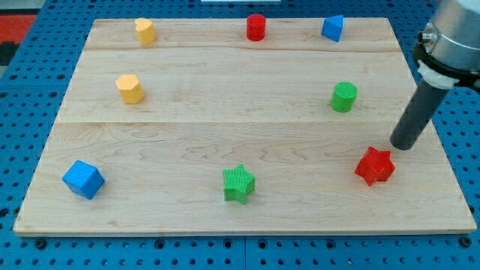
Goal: Move the red star diagonally to the bottom right of the yellow heart
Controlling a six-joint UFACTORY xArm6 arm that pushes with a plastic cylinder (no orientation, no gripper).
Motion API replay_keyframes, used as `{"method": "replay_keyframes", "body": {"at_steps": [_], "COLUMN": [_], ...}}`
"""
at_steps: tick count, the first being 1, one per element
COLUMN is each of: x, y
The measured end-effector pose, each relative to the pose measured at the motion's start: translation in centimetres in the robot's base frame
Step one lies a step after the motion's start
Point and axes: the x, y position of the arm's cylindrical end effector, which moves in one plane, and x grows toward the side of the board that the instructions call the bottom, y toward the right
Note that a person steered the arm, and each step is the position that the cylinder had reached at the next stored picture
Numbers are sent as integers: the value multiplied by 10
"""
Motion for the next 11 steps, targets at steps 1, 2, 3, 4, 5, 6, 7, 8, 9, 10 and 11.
{"method": "replay_keyframes", "body": {"at_steps": [1, 2, 3, 4, 5, 6, 7, 8, 9, 10, 11], "x": [14, 50, 54, 31, 1, -4, -30, -74, -108, -111, -119], "y": [15, 10, -66, -134, -168, -225, -266, -263, -249, -199, -169]}}
